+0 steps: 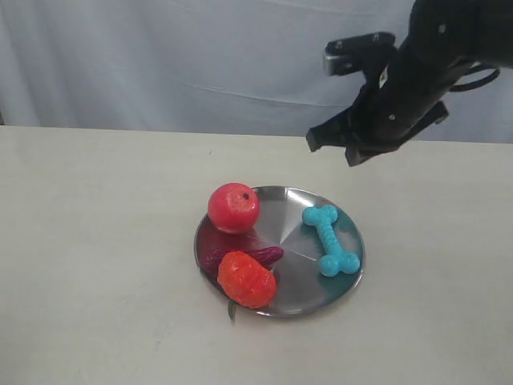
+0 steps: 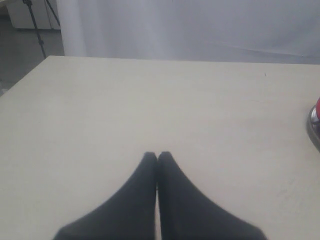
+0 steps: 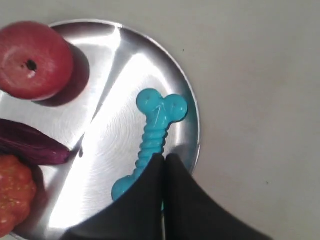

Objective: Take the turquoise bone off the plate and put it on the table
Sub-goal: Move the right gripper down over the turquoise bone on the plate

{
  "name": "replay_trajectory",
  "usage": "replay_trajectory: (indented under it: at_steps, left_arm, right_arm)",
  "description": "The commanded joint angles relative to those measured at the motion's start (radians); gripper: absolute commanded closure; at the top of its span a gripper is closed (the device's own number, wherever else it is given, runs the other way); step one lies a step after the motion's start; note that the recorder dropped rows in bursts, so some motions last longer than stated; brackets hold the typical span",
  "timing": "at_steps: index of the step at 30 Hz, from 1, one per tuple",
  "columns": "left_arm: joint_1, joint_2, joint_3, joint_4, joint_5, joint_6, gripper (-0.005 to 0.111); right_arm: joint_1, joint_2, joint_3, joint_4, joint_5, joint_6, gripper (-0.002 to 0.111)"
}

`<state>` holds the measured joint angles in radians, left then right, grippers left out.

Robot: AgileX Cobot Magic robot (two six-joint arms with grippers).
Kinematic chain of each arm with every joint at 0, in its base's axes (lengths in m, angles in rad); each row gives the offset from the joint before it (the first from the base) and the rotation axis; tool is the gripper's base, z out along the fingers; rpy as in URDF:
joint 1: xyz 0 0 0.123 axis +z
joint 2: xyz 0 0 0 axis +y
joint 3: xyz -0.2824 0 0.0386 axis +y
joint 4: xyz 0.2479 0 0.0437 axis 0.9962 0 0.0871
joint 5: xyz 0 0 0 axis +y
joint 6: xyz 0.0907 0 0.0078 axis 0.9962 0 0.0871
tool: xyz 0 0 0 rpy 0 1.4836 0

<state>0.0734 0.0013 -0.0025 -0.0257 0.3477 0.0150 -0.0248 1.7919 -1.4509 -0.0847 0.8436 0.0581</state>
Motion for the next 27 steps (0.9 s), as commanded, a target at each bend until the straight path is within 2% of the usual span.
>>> replay_trajectory:
  at_steps: [1,5,7,27]
  left_arm:
    - [0.004,-0.001,0.003,-0.007,-0.005,-0.004,0.107]
    - [0.004,-0.001,0.003,-0.007,-0.005,-0.004,0.107]
    - [0.004,-0.001,0.003,-0.007,-0.005,-0.004,0.107]
    - [0.004,-0.001,0.003,-0.007,-0.005,-0.004,0.107]
  right_arm:
    - [0.003,0.103,-0.007,0.003,0.006,-0.040,0.095]
    - [0.004,0.173,-0.007,0.003,-0.012,-0.058,0.061]
    - [0.005,0.196,-0.007,0.005,-0.027,-0.058,0.054]
    - [0.007,0.320,-0.007,0.072,-0.119,-0.074,0.054]
